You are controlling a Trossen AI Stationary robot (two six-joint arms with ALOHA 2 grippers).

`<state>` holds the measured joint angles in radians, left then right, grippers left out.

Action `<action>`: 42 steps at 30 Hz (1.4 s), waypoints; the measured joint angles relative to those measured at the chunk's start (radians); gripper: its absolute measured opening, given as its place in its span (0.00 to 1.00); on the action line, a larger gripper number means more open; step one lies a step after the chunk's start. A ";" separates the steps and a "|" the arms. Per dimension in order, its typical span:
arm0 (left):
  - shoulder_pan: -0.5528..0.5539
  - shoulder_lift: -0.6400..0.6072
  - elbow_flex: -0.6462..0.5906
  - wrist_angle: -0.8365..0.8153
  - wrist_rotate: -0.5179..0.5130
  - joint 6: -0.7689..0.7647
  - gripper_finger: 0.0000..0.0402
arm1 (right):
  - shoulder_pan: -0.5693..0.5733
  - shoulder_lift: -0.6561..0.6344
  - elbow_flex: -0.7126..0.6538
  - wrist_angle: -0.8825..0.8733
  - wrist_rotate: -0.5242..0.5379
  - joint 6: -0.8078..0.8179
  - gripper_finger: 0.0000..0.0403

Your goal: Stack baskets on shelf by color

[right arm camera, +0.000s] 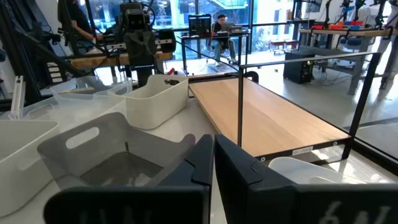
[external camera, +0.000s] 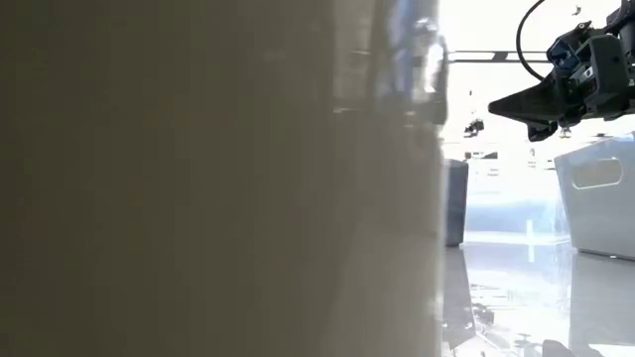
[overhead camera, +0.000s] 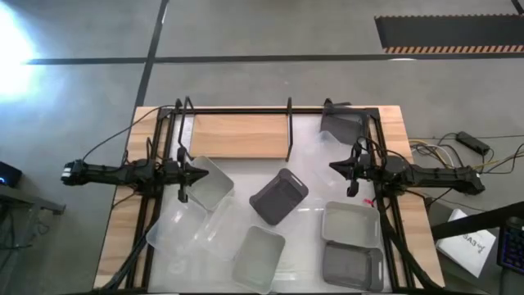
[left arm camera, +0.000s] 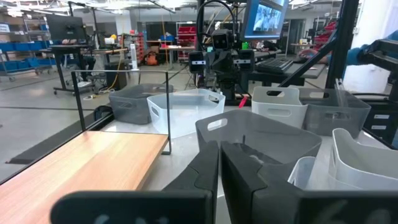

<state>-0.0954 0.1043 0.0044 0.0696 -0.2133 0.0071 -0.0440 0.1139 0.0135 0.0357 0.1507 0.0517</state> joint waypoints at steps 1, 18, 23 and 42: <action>0.000 0.000 0.000 0.000 0.000 0.000 0.00 | 0.000 0.000 0.000 0.000 0.000 0.000 0.02; 0.000 0.000 0.000 0.000 0.000 0.000 0.00 | 0.000 0.000 0.000 0.000 0.000 0.000 0.02; 0.000 0.000 0.000 0.000 0.000 0.000 0.00 | 0.000 0.000 0.000 0.000 0.000 0.000 0.02; 0.000 0.000 0.000 0.000 0.000 0.000 0.00 | 0.000 0.005 -0.001 0.149 -0.078 0.262 0.02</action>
<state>-0.0953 0.1041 0.0044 0.0699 -0.2132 0.0072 -0.0437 0.1191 0.0128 0.1850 0.0728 0.3138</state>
